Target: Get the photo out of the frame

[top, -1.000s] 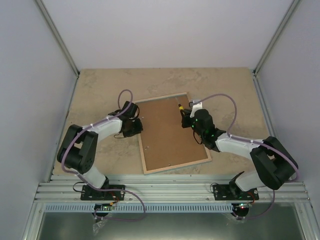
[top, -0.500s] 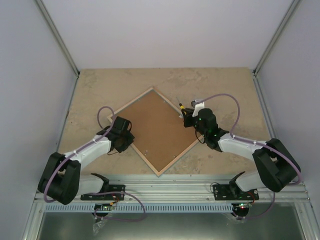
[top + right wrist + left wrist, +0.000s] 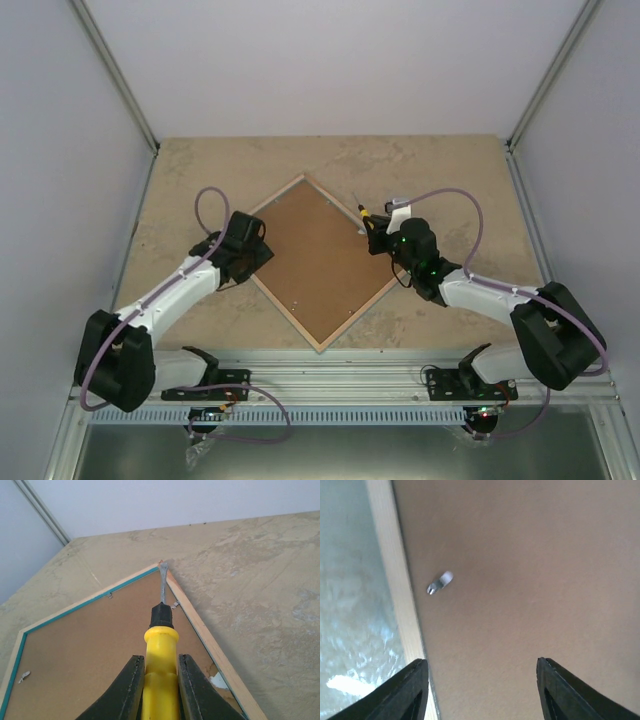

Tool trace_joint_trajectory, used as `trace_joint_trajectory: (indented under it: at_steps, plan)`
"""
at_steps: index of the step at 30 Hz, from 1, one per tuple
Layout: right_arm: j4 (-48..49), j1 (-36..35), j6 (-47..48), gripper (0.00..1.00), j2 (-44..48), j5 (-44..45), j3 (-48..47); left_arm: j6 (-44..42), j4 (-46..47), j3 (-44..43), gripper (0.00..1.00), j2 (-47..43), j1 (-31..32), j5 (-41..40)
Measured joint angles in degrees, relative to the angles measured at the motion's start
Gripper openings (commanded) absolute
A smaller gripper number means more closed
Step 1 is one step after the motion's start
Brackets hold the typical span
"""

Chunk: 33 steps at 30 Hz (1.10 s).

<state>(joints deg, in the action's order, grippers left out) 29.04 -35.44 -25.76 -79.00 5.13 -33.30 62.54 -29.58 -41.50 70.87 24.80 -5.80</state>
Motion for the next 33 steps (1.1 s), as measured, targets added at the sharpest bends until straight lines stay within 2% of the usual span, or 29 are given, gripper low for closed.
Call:
trace_joint_trajectory:
  at_steps: [5, 9, 17, 28, 33]
  plan:
    - [0.11, -0.68, 0.26, 0.01, 0.09, 0.31, 0.02, -12.39, -3.50, -11.82, 0.72, 4.85, -2.10, -4.07]
    - [0.13, -1.40, 0.74, 0.01, 0.15, 0.70, 0.02, -25.68, -3.04, -19.47, 0.76, 11.19, -5.44, -5.01]
    - [0.15, -2.23, 1.66, 0.00, 0.59, 1.86, 0.02, -47.95, 0.59, -24.85, 0.83, 24.02, -11.69, -0.81]
    - [0.20, -3.02, 2.29, 0.01, 0.74, 2.64, 0.02, -63.23, 1.18, -38.40, 0.79, 40.35, -15.04, 7.61]
    - [0.17, -3.06, 2.45, 0.01, 0.74, 2.64, 0.02, -66.55, 0.61, -42.14, 0.70, 45.92, -16.50, 11.23]
